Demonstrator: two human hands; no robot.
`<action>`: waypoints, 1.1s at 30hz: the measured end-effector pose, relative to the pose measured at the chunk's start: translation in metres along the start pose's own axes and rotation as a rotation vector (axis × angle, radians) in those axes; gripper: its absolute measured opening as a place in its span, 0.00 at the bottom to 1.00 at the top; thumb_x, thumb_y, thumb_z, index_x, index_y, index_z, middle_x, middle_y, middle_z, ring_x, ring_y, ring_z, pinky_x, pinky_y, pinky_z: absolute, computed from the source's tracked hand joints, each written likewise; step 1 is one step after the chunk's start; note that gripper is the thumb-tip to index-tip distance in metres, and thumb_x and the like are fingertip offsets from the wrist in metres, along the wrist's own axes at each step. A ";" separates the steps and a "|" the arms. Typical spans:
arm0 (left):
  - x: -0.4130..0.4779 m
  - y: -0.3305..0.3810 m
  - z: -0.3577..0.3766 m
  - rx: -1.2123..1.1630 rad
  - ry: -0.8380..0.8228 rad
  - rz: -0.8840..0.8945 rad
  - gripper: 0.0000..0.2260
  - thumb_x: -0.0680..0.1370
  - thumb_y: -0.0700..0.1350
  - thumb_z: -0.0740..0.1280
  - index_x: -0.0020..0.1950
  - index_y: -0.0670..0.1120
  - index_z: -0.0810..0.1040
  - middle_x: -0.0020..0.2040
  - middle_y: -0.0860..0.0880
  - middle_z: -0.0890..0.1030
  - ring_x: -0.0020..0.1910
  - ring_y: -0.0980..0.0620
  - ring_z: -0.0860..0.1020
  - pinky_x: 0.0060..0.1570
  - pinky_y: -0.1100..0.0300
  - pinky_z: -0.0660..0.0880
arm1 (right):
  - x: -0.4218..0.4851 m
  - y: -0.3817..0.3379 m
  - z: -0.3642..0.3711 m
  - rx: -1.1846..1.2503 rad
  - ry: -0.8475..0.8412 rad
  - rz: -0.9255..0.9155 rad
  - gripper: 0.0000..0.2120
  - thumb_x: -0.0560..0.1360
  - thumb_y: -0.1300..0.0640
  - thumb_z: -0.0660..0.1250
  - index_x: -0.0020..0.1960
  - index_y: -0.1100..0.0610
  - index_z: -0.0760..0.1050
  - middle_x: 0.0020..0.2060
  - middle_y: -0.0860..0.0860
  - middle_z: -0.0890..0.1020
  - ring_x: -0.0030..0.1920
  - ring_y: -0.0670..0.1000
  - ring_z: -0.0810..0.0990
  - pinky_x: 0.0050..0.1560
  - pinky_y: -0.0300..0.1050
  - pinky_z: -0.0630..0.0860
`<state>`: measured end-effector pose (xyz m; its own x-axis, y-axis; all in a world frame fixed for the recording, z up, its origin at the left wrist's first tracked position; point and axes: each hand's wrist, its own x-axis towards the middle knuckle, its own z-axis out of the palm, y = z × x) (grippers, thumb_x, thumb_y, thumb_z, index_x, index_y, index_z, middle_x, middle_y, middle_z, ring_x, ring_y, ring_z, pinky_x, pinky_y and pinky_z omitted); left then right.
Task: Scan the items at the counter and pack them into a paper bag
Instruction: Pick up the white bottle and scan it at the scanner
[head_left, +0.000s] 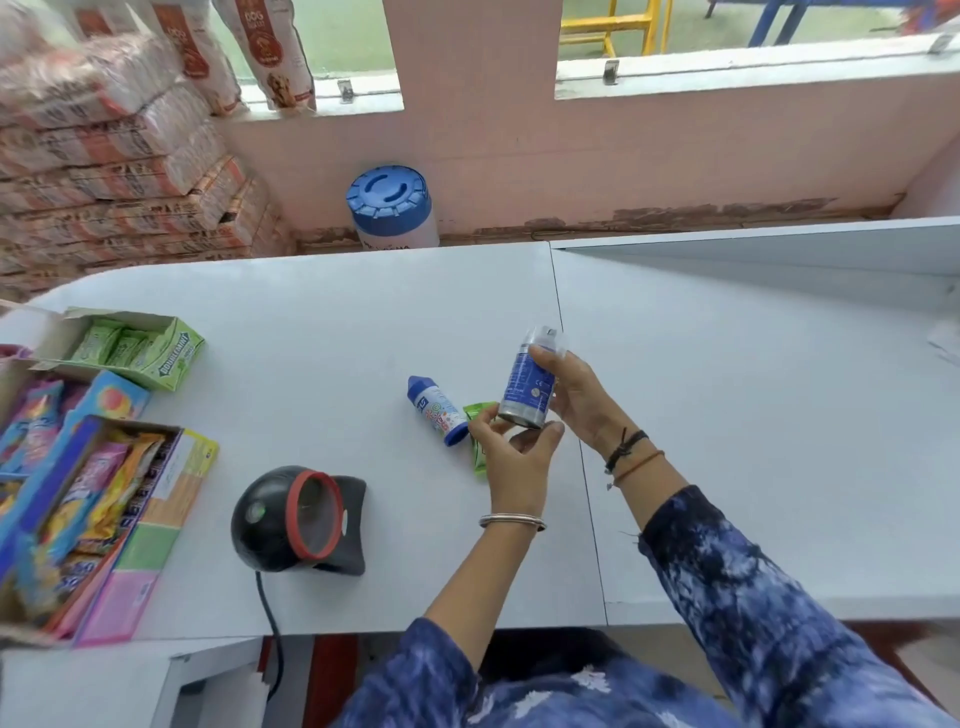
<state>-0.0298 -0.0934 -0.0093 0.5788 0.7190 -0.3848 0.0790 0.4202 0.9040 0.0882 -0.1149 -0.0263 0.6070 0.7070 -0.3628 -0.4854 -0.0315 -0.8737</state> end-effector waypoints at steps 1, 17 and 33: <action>-0.001 0.000 0.001 -0.036 0.002 0.003 0.23 0.70 0.32 0.71 0.58 0.44 0.62 0.51 0.46 0.76 0.36 0.62 0.81 0.38 0.70 0.78 | -0.002 -0.002 0.001 0.001 -0.023 -0.008 0.15 0.69 0.48 0.69 0.49 0.57 0.73 0.38 0.49 0.78 0.40 0.48 0.77 0.48 0.45 0.75; -0.036 0.031 -0.050 -0.602 -0.042 -0.082 0.18 0.79 0.41 0.61 0.68 0.42 0.67 0.59 0.41 0.78 0.43 0.51 0.84 0.48 0.62 0.80 | -0.041 -0.029 0.067 -0.111 -0.249 -0.068 0.20 0.69 0.57 0.61 0.60 0.58 0.68 0.53 0.55 0.80 0.52 0.54 0.80 0.54 0.50 0.78; -0.040 0.023 -0.121 -0.875 0.179 -0.182 0.15 0.82 0.47 0.52 0.54 0.42 0.75 0.45 0.42 0.81 0.44 0.48 0.81 0.48 0.56 0.76 | -0.060 -0.003 0.160 -0.653 -0.331 -0.270 0.22 0.67 0.59 0.76 0.56 0.56 0.69 0.49 0.49 0.79 0.51 0.50 0.81 0.48 0.42 0.81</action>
<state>-0.1487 -0.0454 0.0046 0.4769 0.6450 -0.5971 -0.5295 0.7530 0.3906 -0.0472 -0.0445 0.0500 0.3826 0.9200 -0.0844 0.1836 -0.1652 -0.9690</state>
